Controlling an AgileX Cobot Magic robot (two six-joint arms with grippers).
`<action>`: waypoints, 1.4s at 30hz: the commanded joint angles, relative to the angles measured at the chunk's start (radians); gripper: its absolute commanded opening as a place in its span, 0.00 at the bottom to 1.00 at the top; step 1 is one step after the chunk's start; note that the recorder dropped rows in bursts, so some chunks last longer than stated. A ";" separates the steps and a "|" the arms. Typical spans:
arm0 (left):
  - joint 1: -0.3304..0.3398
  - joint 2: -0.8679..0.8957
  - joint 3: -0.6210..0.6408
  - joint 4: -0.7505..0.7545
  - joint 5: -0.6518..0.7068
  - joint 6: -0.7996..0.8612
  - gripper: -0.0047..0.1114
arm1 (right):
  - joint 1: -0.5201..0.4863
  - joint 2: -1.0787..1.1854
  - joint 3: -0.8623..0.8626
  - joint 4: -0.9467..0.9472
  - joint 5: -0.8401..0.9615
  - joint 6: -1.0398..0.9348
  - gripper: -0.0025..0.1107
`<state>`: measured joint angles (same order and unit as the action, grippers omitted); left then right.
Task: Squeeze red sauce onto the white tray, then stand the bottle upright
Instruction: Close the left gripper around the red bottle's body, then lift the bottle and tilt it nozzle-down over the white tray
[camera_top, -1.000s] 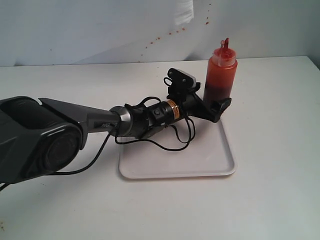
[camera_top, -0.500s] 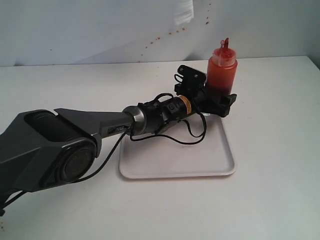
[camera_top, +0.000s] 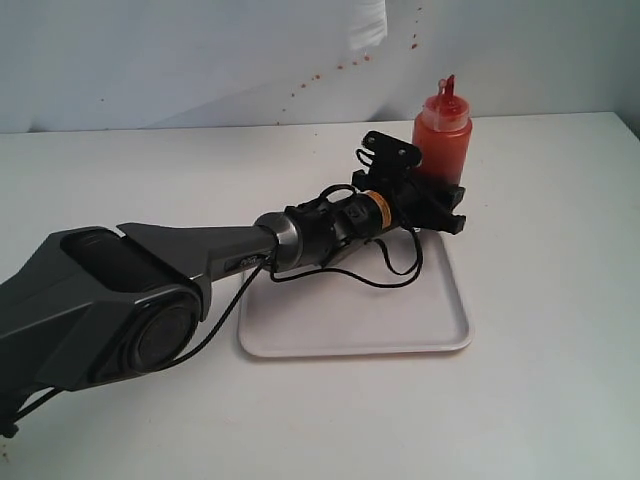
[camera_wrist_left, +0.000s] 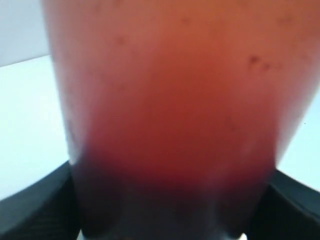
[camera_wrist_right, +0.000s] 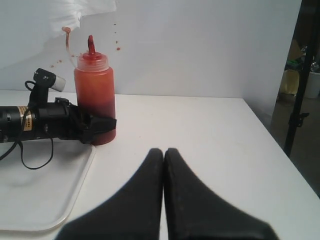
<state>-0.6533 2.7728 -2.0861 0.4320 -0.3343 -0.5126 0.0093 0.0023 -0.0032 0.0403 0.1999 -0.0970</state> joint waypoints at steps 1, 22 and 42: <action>-0.002 -0.003 -0.008 -0.008 -0.005 -0.006 0.14 | 0.003 -0.002 0.003 0.001 -0.002 0.004 0.02; 0.014 -0.182 0.027 0.109 0.134 -0.011 0.04 | 0.003 -0.002 0.003 0.001 -0.002 0.004 0.02; 0.172 -0.879 0.850 0.289 -0.244 -0.058 0.04 | 0.003 -0.002 0.003 0.001 -0.002 0.004 0.02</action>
<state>-0.5267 2.0343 -1.3735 0.6443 -0.4351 -0.5608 0.0093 0.0023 -0.0032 0.0403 0.1999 -0.0970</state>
